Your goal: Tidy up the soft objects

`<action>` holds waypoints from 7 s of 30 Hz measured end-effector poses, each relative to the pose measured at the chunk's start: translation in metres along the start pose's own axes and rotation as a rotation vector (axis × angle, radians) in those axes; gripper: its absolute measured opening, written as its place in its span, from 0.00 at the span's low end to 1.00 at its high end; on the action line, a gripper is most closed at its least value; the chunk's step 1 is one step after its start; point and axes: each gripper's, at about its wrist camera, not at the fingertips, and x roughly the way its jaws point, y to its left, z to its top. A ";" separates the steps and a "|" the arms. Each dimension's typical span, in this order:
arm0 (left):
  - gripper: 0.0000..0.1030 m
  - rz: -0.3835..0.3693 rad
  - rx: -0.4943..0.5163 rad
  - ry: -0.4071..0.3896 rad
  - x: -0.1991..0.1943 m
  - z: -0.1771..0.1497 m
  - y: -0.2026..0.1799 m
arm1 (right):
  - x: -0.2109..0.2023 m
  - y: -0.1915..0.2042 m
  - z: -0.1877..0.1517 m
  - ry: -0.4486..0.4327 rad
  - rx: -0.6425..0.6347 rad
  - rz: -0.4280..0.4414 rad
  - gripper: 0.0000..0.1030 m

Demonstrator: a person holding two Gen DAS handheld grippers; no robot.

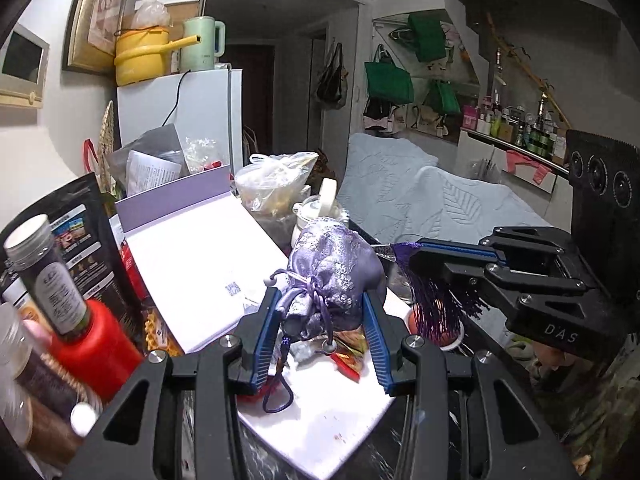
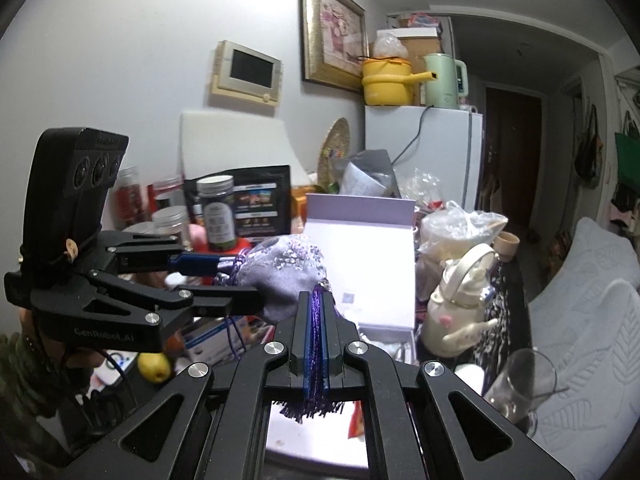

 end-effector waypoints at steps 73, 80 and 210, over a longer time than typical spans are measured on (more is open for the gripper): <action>0.78 0.268 -0.025 0.282 0.175 -0.013 0.045 | 0.174 -0.109 -0.058 0.413 0.184 -0.156 0.50; 0.78 0.322 -0.058 0.269 0.161 -0.012 0.057 | 0.176 -0.101 -0.062 0.419 0.196 -0.140 0.72; 0.96 0.335 -0.108 0.003 -0.101 -0.137 -0.090 | -0.110 0.074 -0.128 0.117 0.201 -0.462 0.91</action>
